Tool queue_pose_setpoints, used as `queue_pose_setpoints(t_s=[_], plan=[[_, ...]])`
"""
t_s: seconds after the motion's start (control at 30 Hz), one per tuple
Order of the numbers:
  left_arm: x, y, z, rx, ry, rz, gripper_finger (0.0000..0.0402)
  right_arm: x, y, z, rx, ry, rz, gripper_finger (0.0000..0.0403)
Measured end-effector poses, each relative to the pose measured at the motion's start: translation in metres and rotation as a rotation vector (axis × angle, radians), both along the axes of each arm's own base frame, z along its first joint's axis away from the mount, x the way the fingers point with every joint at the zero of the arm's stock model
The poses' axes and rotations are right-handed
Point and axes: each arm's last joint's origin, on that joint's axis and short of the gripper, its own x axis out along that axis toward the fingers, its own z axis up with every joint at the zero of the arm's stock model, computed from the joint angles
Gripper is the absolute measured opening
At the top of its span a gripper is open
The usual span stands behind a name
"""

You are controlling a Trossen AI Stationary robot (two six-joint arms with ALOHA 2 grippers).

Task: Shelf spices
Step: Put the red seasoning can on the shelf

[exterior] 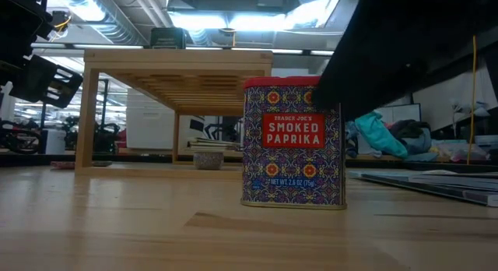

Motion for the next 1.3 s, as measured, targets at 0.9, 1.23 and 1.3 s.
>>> queue_pose_setpoints(t_s=[0.9,1.23,1.3], plan=[[0.0,0.0,0.0,0.0,0.0,0.0,0.0169,0.016,-0.023,-0.017,0.142,-0.208,0.179,0.0214],[0.0,0.0,0.0,0.0,0.0,0.0,0.0169,0.021,-0.024,0.004,0.051,-0.285,0.209,0.0214],[0.0,0.0,0.0,0.0,0.0,0.0,0.0169,0.025,-0.026,0.019,0.015,-0.317,0.225,0.0214]])
